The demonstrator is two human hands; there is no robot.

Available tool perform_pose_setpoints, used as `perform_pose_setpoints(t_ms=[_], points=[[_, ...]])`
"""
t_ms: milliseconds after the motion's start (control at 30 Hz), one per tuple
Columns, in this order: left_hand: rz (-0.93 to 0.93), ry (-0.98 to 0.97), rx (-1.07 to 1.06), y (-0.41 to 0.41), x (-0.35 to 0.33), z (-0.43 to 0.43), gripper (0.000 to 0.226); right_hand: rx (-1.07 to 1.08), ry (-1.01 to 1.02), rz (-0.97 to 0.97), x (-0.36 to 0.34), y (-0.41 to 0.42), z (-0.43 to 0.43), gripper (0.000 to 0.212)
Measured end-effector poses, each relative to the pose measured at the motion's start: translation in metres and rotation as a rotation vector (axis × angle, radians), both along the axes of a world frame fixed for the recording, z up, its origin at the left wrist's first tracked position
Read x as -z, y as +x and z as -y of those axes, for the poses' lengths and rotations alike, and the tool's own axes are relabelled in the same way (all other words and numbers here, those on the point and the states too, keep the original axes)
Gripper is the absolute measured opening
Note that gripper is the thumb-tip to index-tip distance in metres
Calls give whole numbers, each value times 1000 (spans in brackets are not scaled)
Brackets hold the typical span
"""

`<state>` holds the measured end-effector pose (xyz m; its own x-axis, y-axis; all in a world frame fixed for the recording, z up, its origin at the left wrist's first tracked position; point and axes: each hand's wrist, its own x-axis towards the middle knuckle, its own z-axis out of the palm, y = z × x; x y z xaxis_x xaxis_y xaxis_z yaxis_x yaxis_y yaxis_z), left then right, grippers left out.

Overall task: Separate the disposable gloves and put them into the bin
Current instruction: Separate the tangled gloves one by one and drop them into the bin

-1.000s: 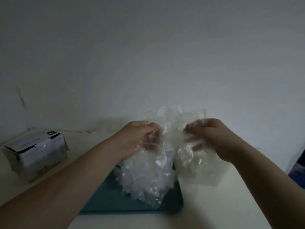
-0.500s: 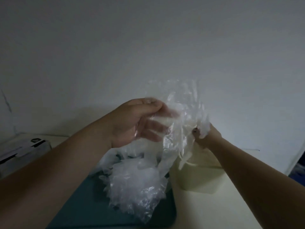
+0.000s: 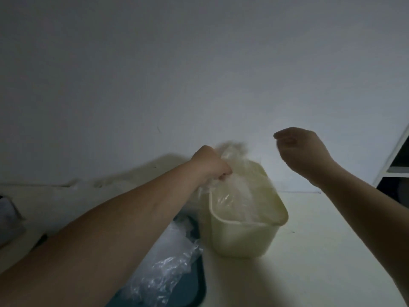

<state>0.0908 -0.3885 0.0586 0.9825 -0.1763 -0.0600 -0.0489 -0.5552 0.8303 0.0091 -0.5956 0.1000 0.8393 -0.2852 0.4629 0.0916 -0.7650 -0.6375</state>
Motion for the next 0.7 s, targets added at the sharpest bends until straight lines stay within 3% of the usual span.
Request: perform_pose_setpoints(t_ms=[33,100,167,233,333,433,533,600,700], points=[[7,38,12,2,2,4,15,-74,-70,-21,-2,-5,-8,26],[13,124,39,4,3,10,20,-254,-215,-239,-4,-18,-33,28],[-29,119,61,0,-1,11,24,-355,-385,-556,3,-22,-56,44],[-30,52,77,-7,-7,6,25,-394,-513,-738,16,-18,-74,58],[56,34,49,-23,-13,-14,18,-405,-551,-847,38,0,-90,67],[205,123,12,-39,-14,-45,11,-398,-683,-966,60,20,-99,59],[192,185,61,-58,-16,-81,13,-373,-844,-1061,76,27,-105,56],[150,323,155,-72,-15,-107,15,-340,-887,-1052,66,22,-109,56],[111,735,314,-89,-2,-147,31,-316,-818,-1001,28,6,-119,58]])
